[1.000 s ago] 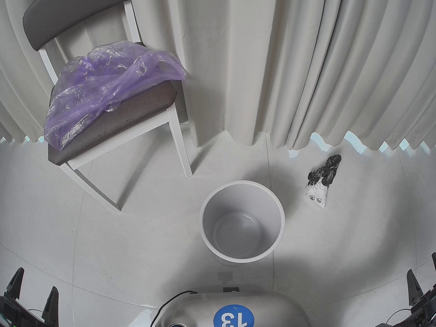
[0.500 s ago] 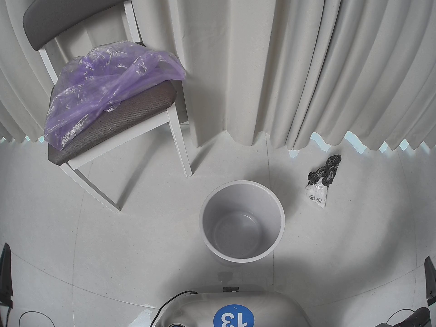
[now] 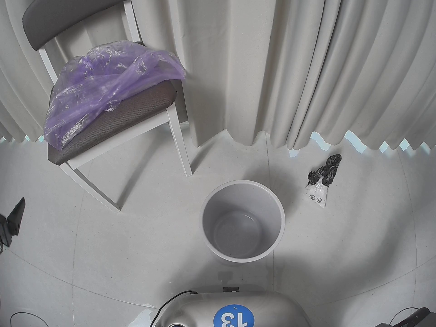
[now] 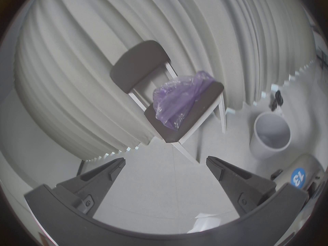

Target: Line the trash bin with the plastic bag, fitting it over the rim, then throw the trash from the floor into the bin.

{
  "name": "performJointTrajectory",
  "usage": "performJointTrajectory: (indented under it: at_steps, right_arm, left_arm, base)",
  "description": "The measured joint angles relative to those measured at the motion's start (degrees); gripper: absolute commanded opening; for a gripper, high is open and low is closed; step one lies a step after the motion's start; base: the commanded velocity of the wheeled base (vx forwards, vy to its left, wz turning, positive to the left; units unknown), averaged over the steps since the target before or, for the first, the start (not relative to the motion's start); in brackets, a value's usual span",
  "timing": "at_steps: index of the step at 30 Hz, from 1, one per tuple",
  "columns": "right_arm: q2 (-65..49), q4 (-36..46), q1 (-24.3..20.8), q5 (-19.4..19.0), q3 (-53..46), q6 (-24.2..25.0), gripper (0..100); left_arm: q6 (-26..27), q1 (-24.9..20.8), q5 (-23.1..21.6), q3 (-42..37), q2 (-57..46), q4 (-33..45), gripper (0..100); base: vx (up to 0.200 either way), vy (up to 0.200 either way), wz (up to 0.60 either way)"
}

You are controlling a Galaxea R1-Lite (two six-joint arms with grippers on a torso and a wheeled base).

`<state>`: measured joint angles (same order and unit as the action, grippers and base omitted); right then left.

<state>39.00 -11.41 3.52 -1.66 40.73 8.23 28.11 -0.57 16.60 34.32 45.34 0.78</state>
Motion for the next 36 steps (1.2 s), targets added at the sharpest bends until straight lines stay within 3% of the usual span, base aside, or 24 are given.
performJointTrajectory:
  at_steps: [6,13,19,25,36]
  right_arm:
    - [7.03,4.55,0.83,1.3,11.28,1.23,100]
    - [11.58,10.4,1.82,1.9,21.78,1.69,100]
    - [13.23,11.46,2.18,1.77,25.0,1.78,100]
    - [13.62,11.41,1.88,1.3,25.75,1.38,100]
    - [13.92,11.36,1.65,0.84,25.77,1.18,100]
  left_arm:
    - [8.58,2.94,0.74,4.27,13.7,-7.42,100]
    - [12.37,8.03,-1.67,6.25,26.97,-21.91,100]
    - [12.31,12.14,-5.5,8.87,36.08,-26.42,100]
    - [8.97,13.36,-7.17,11.68,42.53,-34.83,100]
    - [8.36,13.47,-9.14,12.34,43.78,-33.89,100]
  base:
    - [0.0,0.0,0.0]
    - [0.0,0.0,0.0]
    - [0.0,0.0,0.0]
    - [0.0,0.0,0.0]
    - [0.0,0.0,0.0]
